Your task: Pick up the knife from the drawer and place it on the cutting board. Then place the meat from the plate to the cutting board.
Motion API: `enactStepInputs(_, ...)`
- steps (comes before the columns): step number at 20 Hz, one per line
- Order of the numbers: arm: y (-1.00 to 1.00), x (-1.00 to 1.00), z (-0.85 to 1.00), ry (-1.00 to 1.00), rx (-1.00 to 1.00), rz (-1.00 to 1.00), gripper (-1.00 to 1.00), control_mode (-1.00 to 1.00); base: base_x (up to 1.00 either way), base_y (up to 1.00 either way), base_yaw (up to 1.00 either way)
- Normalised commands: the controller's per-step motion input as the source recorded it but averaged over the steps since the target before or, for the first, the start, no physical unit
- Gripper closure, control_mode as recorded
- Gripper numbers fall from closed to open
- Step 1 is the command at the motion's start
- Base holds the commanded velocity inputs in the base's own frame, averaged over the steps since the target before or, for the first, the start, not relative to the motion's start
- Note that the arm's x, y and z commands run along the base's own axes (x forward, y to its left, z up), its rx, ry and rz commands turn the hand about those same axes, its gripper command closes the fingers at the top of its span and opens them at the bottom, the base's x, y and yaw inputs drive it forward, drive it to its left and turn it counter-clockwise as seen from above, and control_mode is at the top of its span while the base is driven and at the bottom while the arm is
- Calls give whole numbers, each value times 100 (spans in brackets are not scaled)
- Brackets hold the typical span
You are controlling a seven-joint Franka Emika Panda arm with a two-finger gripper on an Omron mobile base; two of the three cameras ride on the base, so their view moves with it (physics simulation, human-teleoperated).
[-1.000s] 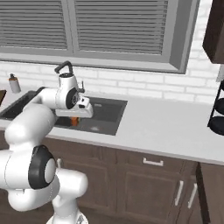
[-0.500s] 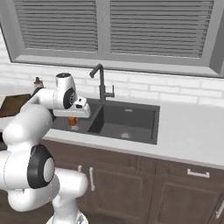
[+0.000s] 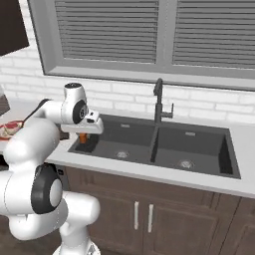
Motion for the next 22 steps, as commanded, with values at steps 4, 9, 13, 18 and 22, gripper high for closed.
enactStepInputs(4,0,0,0,0,0,0,100,100,31,83,1)
enactStepInputs(9,0,0,0,0,0,0,100,100,42,60,0)
enactStepInputs(13,0,0,0,0,0,0,100,100,47,36,0)
enactStepInputs(18,0,0,0,0,0,0,100,100,14,65,1)
enactStepInputs(22,0,0,0,0,0,0,100,100,17,45,0)
